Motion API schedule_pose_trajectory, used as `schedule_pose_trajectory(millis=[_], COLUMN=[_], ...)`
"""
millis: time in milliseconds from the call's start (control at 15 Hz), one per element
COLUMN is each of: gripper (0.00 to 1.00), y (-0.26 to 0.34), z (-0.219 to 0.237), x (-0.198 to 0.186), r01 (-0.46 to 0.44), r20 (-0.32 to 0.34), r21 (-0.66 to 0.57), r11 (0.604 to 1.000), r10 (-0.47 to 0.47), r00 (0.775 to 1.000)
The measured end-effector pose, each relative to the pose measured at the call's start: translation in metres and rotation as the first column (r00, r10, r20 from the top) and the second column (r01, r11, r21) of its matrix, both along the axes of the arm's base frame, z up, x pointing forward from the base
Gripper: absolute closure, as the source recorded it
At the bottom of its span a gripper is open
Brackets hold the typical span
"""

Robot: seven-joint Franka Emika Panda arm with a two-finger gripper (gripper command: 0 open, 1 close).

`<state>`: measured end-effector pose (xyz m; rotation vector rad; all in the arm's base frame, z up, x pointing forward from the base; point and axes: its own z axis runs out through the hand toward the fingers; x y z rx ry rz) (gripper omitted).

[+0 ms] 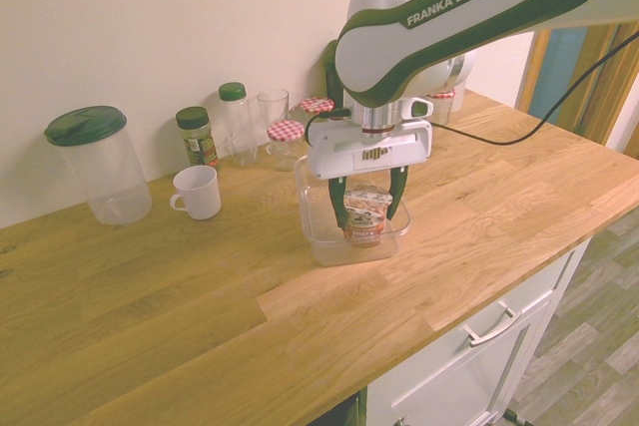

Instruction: Put the cereal into the container

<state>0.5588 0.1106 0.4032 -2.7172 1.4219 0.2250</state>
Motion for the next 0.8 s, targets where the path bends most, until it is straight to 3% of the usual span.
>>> schedule_pose_trajectory(millis=[400,600,800], gripper=[0.00,0.00,0.00], y=[-0.002,0.000,-0.001], z=[0.012,0.028,0.064], x=[-0.016,-0.031,-0.069], r01=[0.004,0.002,-0.004], r20=[0.033,0.129,0.252], r21=[-0.004,-0.005,-0.006], r11=[1.000,1.000,1.000], r10=[-0.004,-0.001,0.005], r00=[0.999,0.992,0.968])
